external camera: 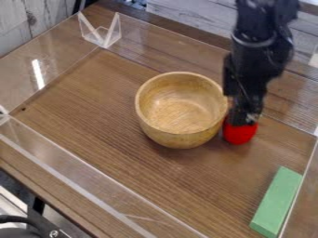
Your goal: Move the red object to the left side of the table
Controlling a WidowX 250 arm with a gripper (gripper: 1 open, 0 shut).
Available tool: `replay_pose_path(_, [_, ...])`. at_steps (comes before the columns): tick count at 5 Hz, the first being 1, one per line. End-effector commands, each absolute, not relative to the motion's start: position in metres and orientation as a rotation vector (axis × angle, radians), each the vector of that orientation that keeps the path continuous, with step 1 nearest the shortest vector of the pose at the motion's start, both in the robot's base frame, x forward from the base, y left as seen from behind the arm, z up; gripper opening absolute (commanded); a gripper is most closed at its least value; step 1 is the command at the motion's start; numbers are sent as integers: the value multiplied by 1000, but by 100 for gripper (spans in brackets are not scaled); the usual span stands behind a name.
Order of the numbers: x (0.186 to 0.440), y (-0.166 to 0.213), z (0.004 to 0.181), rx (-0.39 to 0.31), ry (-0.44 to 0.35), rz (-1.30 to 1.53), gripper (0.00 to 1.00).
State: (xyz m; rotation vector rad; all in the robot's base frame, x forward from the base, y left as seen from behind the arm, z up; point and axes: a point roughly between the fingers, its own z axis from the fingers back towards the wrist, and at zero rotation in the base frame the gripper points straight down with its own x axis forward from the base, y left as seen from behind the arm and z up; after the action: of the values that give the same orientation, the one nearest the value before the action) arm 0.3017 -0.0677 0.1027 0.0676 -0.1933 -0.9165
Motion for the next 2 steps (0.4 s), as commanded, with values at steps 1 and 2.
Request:
replay_pose_path(1, [294,-85,114,77,-250,-999,100])
replay_pose_path(2, [289,-102,111,70,-255,-1087,100])
